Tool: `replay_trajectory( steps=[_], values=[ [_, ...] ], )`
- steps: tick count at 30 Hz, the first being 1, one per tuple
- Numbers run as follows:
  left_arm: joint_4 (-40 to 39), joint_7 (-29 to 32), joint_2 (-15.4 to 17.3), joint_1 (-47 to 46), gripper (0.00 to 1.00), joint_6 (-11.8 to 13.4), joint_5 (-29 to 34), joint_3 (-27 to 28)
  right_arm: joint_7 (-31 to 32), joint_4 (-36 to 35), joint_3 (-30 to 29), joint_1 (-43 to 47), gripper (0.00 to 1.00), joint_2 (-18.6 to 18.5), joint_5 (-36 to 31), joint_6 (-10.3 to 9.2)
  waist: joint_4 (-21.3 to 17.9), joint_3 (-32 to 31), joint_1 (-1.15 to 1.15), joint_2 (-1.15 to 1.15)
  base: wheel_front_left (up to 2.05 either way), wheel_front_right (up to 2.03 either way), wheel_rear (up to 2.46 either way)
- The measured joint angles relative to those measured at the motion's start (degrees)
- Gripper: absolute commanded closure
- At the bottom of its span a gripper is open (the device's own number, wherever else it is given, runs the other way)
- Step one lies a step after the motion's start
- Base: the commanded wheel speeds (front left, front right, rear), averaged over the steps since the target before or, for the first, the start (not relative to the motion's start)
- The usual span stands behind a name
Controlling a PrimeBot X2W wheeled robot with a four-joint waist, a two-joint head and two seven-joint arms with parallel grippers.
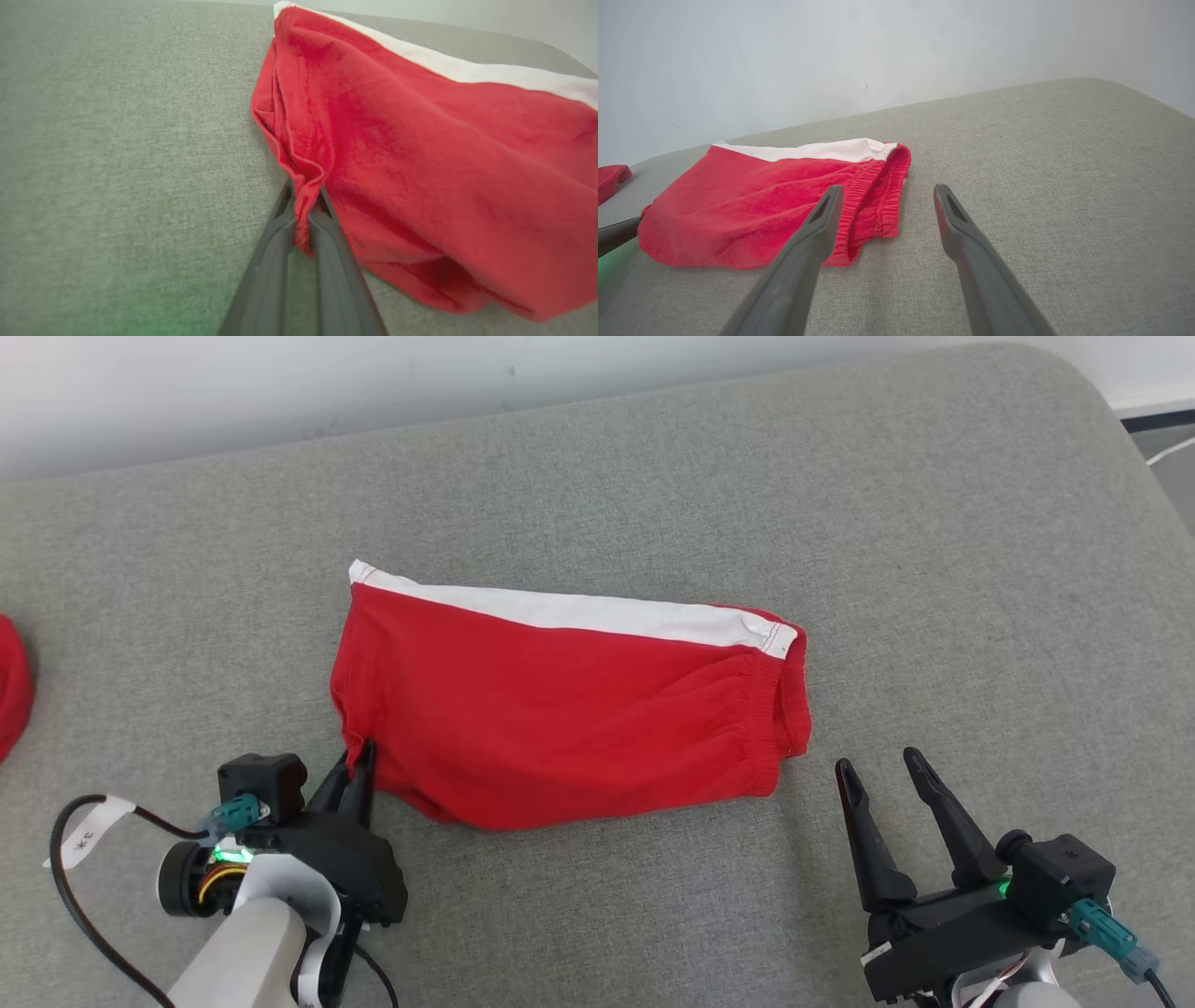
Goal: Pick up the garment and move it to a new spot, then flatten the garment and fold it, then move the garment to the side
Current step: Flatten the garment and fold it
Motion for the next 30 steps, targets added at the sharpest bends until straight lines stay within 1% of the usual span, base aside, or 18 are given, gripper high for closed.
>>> replay_trajectory(
  steps=[3, 6, 11, 17, 20, 21, 22, 23, 26, 30],
  values=[
    [-0.67, -1.89, 0.03, 0.91, 1.00, 0.40, 0.20, 0.08, -0.08, 0.24, -0.23, 0.04, 0.00, 0.05, 0.16, 0.00, 0.37, -0.51, 0.00, 0.00, 0.00, 0.00, 0.00],
    [-2.67, -3.49, 0.36, 3.95, 1.00, 1.20, 0.20, 0.30, -0.09, 0.37, -0.53, 0.34, 0.00, 0.04, 0.40, 0.00, 0.76, -1.21, 0.00, 0.00, 0.00, 0.00, 0.00],
    [-8.66, -4.69, 0.83, 10.40, 1.00, 3.32, 0.00, 0.22, 0.22, 0.22, -1.83, 1.85, 0.00, -0.15, 0.41, 0.00, 2.01, -2.20, -0.01, 0.00, 0.00, 0.00, 0.00],
    [-15.45, -3.77, 1.43, 16.01, 1.00, 6.19, -0.03, -0.27, 1.21, -0.38, -2.52, 2.88, 0.00, -0.32, 0.38, 0.00, 3.87, -3.06, -0.01, 0.00, 0.00, 0.00, 0.00],
    [-16.93, -3.00, 1.68, 17.29, 1.00, 6.81, -0.25, -0.37, 1.66, -0.60, -2.54, 2.88, 0.00, -0.31, 0.38, 0.00, 4.50, -3.39, -0.01, 0.00, 0.00, 0.00, 0.00],
    [-17.29, -3.05, 1.70, 17.56, 0.75, 7.28, -0.25, -0.15, 1.70, -0.65, -2.47, 2.86, 0.00, -0.32, 0.38, 0.00, 4.62, -3.52, -0.01, 0.00, 0.00, 0.00, 0.00],
    [-17.56, -3.15, 1.76, 17.72, 0.00, 7.47, -0.31, -0.03, 1.69, -0.68, -2.47, 2.79, 0.00, -0.32, 0.38, 0.00, 4.72, -3.64, -0.01, 0.00, 0.00, 0.00, 0.00],
    [-17.69, -2.86, 1.87, 17.82, 0.00, 7.54, -0.43, -0.04, 1.55, -0.75, -2.48, 2.68, 0.00, -0.33, 0.38, 0.00, 4.80, -3.78, -0.01, 0.00, 0.00, 0.00, 0.00],
    [-18.93, -4.81, 2.40, 17.87, 0.00, 8.61, 0.10, 0.85, 1.10, -0.81, -2.57, 2.40, 0.00, -0.38, 0.14, 0.00, 4.98, -4.31, -0.01, 0.00, 0.00, 0.00, 0.00],
    [-20.92, -8.72, 2.80, 17.67, 0.00, 9.43, 1.30, 2.21, 0.60, -0.96, -2.79, 1.68, 0.00, -0.65, -0.88, 0.00, 5.31, -5.25, -0.01, 0.00, 0.00, 0.00, 0.00]
  ],
)
